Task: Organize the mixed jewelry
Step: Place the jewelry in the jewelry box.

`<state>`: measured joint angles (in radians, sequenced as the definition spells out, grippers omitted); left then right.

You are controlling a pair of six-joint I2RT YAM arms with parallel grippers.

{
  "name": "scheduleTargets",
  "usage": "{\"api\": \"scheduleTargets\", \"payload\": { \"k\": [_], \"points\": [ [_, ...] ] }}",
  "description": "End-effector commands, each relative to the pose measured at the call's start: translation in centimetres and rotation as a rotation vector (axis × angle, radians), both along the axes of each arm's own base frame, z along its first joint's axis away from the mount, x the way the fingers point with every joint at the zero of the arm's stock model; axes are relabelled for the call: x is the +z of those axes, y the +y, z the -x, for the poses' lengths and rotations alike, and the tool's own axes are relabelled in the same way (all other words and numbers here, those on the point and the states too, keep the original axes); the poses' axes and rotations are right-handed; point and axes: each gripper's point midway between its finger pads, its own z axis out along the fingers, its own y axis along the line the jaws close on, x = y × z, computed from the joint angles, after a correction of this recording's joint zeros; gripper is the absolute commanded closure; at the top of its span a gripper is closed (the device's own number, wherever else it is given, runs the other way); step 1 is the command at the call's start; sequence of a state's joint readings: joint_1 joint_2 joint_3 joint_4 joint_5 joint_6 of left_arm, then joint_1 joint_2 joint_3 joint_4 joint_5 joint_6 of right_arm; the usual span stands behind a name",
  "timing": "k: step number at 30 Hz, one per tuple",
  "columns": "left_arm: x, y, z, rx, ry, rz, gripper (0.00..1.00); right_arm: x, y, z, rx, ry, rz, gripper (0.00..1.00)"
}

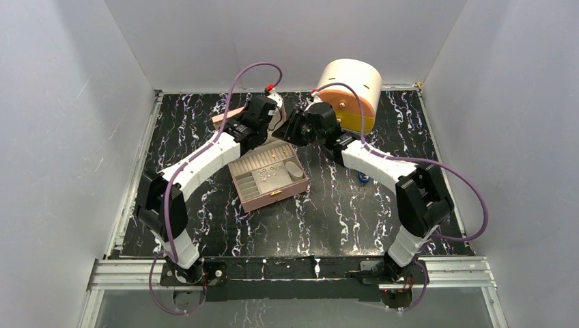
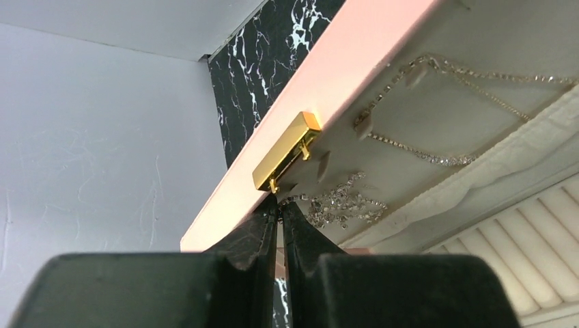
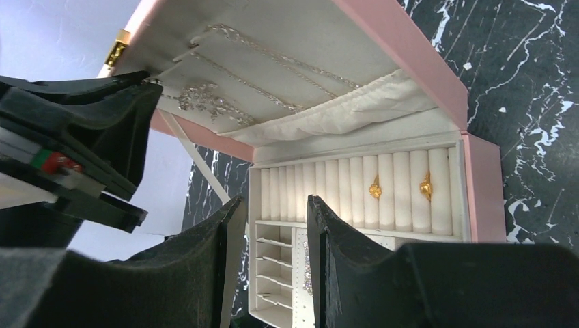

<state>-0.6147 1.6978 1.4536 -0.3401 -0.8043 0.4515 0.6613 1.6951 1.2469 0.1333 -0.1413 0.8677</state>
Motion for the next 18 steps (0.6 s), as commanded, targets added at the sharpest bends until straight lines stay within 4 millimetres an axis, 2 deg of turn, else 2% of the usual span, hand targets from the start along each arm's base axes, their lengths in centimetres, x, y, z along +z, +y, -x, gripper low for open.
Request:
{"api": "scheduleTargets", "payload": {
  "k": [1, 8, 18],
  "points": [
    [4.2, 0.8, 0.3, 0.077, -0.168, 0.158, 0.96, 1.7, 0.1, -0.7, 0.000, -0.042, -0.016, 0.54],
    [4.1, 0.6, 1.8, 0.056, -0.102, 0.219, 0.96, 1.9, -0.1, -0.5, 0.004, -0.046, -0.015, 0.54],
    [5.5, 2.2, 2.5, 0.047, -0.106, 0.103, 0.96, 1.8, 0.2, -0.2, 0.025, -0.039, -0.024, 0.54]
  ]
}}
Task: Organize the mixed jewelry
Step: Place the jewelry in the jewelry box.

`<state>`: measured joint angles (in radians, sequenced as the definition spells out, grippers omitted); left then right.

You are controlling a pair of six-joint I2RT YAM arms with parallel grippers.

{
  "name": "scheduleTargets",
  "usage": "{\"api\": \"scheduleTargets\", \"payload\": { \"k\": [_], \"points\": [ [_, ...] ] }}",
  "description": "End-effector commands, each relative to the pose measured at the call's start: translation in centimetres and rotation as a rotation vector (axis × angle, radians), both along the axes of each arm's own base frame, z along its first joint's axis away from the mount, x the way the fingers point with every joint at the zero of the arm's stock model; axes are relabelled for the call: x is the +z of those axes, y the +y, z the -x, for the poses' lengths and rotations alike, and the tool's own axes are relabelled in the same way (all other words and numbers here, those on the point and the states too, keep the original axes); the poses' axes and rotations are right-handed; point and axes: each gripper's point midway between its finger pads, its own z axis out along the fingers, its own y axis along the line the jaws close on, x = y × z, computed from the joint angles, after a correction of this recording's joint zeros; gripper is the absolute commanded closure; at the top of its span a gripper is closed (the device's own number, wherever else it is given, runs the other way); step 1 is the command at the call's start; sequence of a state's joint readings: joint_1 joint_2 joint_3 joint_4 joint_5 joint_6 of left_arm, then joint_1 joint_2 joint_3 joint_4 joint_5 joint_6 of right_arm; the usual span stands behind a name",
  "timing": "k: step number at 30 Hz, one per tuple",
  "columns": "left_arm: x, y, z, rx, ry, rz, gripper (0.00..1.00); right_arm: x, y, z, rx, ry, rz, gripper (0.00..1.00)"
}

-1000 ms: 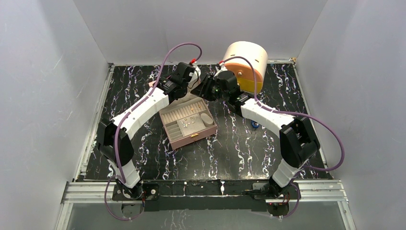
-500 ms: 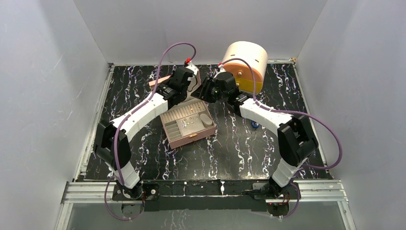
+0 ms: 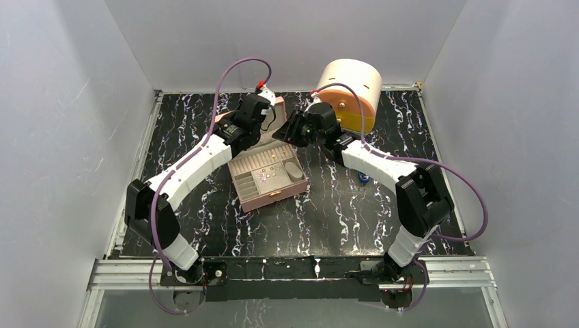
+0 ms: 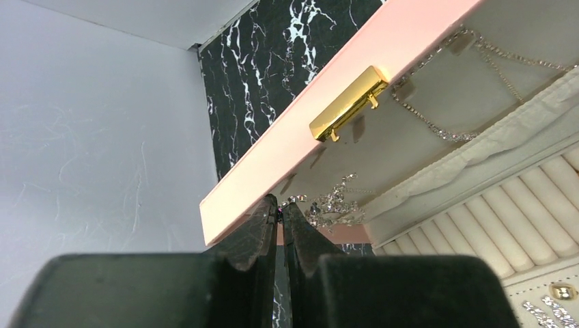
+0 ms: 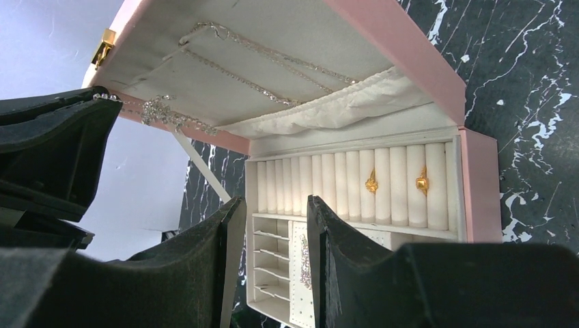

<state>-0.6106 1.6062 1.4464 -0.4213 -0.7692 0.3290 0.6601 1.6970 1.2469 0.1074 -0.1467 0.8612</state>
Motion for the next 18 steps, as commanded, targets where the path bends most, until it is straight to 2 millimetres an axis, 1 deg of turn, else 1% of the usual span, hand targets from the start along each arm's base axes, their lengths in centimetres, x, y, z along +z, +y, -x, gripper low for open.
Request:
{"api": "scheduleTargets", "payload": {
  "k": [1, 6, 10, 14, 18],
  "points": [
    [3.9, 1.7, 0.4, 0.013, -0.091, -0.045, 0.96, 2.4, 0.4, -0.4, 0.022, -0.056, -0.044, 0.54],
    [4.2, 1.8, -0.4, -0.050, -0.151, -0.142, 0.96, 2.4, 0.5, -0.2, 0.032, -0.050, -0.053, 0.54],
    [4.2, 1.8, -1.0, -0.074, -0.152, -0.212, 0.96, 2.4, 0.5, 0.0, 0.035, -0.045, -0.057, 0.54],
    [4.2, 1.3, -1.4, -0.099, -0.167, -0.208, 0.96, 2.4, 0.4, 0.2, 0.038, -0.042, -0.058, 0.54],
    [3.8, 1.1, -1.6, -0.114, -0.167, -0.220, 0.92, 2.5, 0.3, 0.4, 0.042, -0.039, -0.060, 0.54]
  ]
}}
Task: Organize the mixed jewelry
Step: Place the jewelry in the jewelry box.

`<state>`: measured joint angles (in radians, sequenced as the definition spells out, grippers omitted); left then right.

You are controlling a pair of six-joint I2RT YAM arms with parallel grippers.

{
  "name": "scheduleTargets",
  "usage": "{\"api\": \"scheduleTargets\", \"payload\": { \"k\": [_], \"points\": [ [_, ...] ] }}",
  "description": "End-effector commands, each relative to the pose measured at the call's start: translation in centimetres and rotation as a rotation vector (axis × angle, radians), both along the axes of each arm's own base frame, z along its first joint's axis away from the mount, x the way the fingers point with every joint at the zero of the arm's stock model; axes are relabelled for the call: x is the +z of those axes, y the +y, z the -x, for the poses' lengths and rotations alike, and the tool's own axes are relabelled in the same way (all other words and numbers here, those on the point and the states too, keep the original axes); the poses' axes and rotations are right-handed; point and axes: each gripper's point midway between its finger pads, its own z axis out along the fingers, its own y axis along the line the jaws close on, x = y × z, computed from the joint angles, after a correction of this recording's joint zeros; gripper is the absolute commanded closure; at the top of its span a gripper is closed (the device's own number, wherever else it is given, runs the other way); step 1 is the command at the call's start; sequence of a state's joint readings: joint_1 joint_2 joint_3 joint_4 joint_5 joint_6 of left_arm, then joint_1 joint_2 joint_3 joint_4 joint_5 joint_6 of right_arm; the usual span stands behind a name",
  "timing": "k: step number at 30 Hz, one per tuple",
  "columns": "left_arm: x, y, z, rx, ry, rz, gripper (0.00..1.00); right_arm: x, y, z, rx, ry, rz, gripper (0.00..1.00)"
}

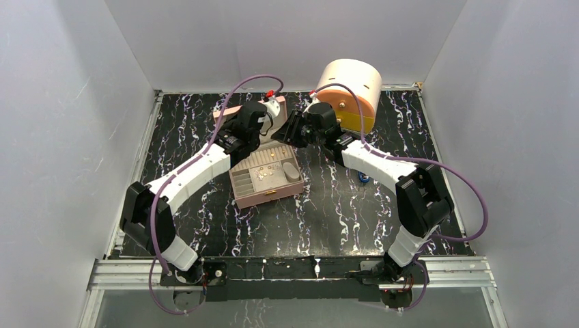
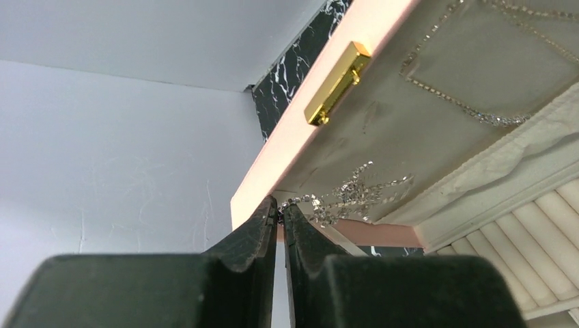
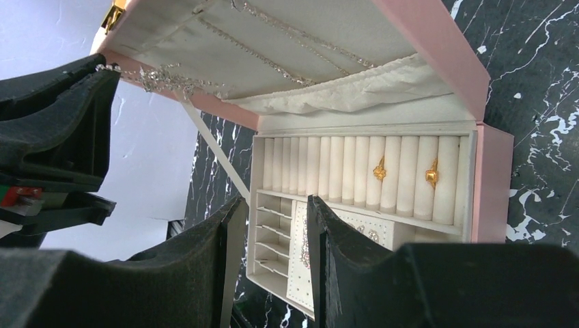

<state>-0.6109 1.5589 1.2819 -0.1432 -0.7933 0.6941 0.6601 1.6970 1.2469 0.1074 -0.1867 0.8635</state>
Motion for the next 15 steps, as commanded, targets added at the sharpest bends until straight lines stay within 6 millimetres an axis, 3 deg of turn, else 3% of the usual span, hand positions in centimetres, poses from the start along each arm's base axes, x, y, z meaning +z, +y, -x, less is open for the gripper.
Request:
{"api": "scheduleTargets", "payload": {
  "k": [1, 15],
  "points": [
    [3.3, 0.3, -0.7, 0.006, -0.121, 0.022, 0.91, 2.3, 0.0, -0.2, 0.006, -0.048, -0.048, 0.54],
    [1.9, 0.6, -1.1, 0.029, -0.114, 0.034, 0.88, 2.5, -0.1, 0.2, 0.016, -0.042, -0.052, 0.54]
  ]
}}
